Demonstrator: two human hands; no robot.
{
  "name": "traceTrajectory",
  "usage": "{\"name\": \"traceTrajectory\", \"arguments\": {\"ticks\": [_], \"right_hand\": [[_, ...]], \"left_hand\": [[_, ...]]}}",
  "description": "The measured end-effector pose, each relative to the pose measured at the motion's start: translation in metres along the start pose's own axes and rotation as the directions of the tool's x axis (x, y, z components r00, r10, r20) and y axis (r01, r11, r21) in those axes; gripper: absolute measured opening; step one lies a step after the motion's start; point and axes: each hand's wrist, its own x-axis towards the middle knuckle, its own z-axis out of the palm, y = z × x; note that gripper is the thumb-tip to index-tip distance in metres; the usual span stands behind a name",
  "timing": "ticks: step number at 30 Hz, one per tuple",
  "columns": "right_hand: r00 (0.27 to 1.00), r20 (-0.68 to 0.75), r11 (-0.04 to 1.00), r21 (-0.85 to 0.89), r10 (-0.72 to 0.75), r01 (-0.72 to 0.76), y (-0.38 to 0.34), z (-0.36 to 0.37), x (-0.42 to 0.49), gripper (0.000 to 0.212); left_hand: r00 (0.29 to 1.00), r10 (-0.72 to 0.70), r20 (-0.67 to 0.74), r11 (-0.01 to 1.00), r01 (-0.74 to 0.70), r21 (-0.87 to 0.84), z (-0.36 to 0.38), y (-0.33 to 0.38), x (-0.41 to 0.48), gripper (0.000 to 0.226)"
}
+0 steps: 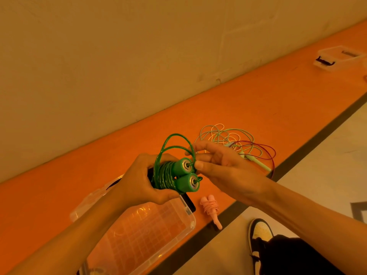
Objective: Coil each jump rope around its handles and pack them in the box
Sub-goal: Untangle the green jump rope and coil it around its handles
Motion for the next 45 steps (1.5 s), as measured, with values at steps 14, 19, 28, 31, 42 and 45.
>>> {"name": "traceTrajectory", "arguments": {"ticks": [14, 19, 28, 31, 42, 45], "right_hand": [[0.998, 0.030, 0.988, -0.148, 0.054, -0.049, -0.008, -0.015, 0.001, 0.035], [0.998, 0.022, 0.981, -0.187, 0.053, -0.048, -0.008, -0.015, 0.000, 0.030], [0.999, -0.031, 0.966, -0.256, -0.038, 0.029, -0.004, -0.015, 0.002, 0.023], [0.999, -0.023, 0.956, -0.292, -0.040, 0.032, 0.000, -0.015, 0.002, 0.024], [1.000, -0.020, 0.984, -0.176, 0.005, -0.008, -0.008, -0.011, 0.000, 0.019], [0.997, 0.056, 0.978, -0.205, 0.057, -0.045, -0.010, -0.013, -0.002, 0.021]], "left_hand": [[0.998, -0.064, -0.012, 0.997, 0.065, 0.046, 0.003, -0.007, -0.001, 0.041], [0.997, -0.075, -0.018, 0.997, 0.075, 0.010, 0.005, -0.007, -0.001, 0.038], [0.995, -0.093, -0.026, 0.995, 0.092, -0.033, 0.006, -0.006, 0.002, 0.036], [0.996, -0.093, -0.014, 0.996, 0.093, -0.007, 0.006, -0.006, 0.001, 0.037], [1.000, -0.011, -0.001, 0.997, 0.011, 0.073, 0.004, -0.001, -0.001, 0.047], [1.000, -0.008, -0.002, 0.995, 0.008, 0.104, 0.004, -0.003, -0.001, 0.043]]}}
